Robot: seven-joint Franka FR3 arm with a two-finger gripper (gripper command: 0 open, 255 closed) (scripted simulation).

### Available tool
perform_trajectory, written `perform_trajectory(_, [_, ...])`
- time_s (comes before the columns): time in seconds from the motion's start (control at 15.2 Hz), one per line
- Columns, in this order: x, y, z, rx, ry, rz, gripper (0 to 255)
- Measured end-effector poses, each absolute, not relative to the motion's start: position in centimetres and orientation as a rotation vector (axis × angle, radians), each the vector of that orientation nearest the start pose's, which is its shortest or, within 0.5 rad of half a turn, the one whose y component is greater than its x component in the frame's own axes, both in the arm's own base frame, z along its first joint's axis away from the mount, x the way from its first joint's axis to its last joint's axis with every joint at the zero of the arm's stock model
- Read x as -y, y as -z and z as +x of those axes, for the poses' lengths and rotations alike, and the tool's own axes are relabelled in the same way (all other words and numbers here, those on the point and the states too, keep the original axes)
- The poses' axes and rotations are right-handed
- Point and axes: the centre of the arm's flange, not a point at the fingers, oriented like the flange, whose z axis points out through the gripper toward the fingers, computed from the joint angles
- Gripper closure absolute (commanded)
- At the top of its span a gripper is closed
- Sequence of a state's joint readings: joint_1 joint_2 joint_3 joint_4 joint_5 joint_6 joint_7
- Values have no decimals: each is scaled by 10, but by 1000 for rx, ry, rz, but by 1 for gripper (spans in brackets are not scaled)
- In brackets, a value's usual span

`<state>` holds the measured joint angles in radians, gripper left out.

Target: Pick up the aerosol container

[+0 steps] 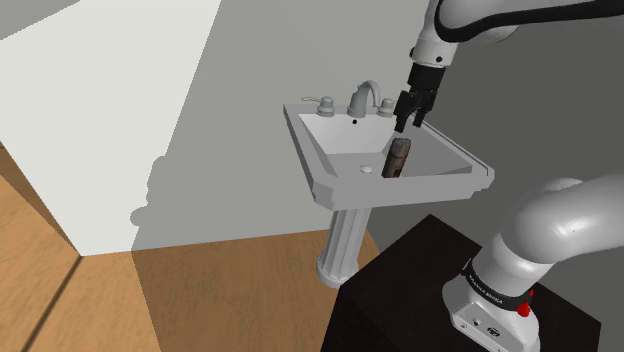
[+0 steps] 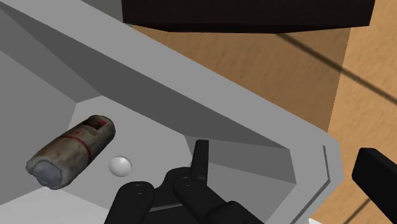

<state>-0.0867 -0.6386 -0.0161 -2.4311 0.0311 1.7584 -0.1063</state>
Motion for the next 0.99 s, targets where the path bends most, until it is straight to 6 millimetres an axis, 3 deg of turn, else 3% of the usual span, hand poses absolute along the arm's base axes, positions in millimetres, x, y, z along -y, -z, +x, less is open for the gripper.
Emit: perform_trajectory(0.99, [185, -429, 422, -117, -65, -3154, 0])
